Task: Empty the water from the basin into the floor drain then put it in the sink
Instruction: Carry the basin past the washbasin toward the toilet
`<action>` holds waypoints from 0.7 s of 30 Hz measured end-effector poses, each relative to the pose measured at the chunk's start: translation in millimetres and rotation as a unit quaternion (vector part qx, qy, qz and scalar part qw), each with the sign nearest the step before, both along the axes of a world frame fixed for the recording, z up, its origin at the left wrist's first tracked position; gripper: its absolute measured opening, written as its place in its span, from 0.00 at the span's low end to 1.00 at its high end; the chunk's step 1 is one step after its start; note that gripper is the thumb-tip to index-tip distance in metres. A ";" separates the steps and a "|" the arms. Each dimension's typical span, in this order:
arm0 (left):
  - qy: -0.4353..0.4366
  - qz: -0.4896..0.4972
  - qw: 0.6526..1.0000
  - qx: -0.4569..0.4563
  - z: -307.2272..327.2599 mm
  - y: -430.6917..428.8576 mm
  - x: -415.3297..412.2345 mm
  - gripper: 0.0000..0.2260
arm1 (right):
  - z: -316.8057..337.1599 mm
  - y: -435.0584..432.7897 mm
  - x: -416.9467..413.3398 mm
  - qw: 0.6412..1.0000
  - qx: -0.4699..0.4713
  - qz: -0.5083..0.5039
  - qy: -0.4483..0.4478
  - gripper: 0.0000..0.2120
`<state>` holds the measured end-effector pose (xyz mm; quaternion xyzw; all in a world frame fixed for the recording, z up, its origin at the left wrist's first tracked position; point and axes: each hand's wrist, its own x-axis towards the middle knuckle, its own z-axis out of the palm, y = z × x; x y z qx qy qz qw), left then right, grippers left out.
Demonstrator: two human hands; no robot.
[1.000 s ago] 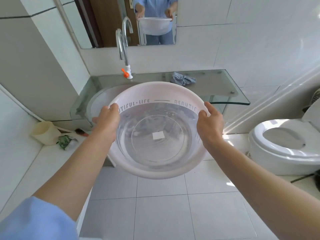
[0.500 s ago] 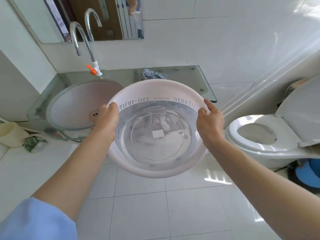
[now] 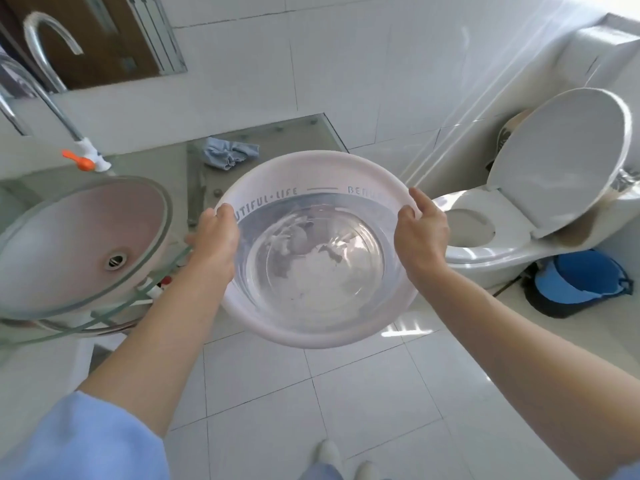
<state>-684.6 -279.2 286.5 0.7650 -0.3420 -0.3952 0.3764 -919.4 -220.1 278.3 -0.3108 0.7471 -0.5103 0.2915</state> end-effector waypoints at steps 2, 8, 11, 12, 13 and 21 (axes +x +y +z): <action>-0.002 -0.013 1.000 -0.006 -3.3 -12.6 -9.7 0.22 | -4.9 -2.1 -7.6 1.000 -0.005 -0.022 -0.001 0.21; -0.006 -0.052 0.999 -0.011 -12.7 -39.3 -36.0 0.21 | -17.7 -12.0 -30.2 0.999 -0.010 -0.048 -0.008 0.22; -0.015 -0.063 0.998 -0.001 -15.2 -47.4 -48.9 0.22 | -24.2 -15.8 -41.4 0.998 -0.006 -0.061 -0.006 0.22; -0.018 -0.065 0.998 -0.001 -16.4 -50.2 -53.4 0.22 | -26.2 -17.5 -45.1 0.998 -0.005 -0.063 -0.007 0.22; -0.021 -0.067 0.998 -0.003 -17.8 -53.1 -59.6 0.22 | -28.3 -19.9 -49.5 0.998 -0.007 -0.065 -0.010 0.22; 0.003 -0.063 0.998 -0.005 -31.7 -67.2 -108.0 0.24 | -38.8 -38.5 -99.3 0.999 0.003 -0.049 -0.011 0.22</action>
